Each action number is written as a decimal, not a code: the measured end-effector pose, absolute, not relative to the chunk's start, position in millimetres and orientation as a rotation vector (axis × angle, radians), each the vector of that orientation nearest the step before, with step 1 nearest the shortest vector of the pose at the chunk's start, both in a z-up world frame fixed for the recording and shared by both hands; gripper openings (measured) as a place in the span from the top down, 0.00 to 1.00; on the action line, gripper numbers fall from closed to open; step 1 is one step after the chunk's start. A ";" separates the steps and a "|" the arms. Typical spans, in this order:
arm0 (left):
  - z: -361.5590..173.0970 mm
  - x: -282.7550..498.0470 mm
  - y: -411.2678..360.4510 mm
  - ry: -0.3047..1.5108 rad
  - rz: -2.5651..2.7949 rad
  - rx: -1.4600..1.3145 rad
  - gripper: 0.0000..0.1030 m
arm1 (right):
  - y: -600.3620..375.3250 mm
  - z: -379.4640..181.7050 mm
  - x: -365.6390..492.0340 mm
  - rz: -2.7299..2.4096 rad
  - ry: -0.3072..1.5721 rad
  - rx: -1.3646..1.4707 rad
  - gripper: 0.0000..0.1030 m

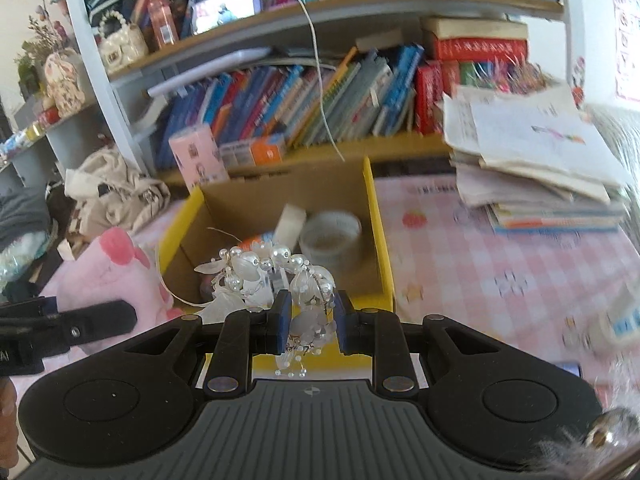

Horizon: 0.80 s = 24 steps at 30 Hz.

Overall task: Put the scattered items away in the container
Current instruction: 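Carry the pink plush in the left gripper to the yellow box while the right carries the clip, then lower the plush and pearl clip into the yellow box and open both grippers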

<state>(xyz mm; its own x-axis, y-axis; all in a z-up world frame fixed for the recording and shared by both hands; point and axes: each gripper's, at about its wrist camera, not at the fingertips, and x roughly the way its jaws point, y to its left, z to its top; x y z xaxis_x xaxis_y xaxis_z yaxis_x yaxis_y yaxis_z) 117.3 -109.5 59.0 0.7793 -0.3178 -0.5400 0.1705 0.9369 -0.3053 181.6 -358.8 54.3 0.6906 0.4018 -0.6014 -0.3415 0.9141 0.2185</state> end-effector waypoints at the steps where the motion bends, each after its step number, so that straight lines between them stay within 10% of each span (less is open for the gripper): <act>1: 60.1 121.3 -110.3 0.621 -0.262 -0.238 0.25 | -357.5 56.0 187.9 0.424 0.684 0.091 0.80; 24: 41.9 224.8 -120.9 0.728 -0.206 -0.102 0.25 | -310.5 21.0 326.7 0.491 0.760 0.030 0.79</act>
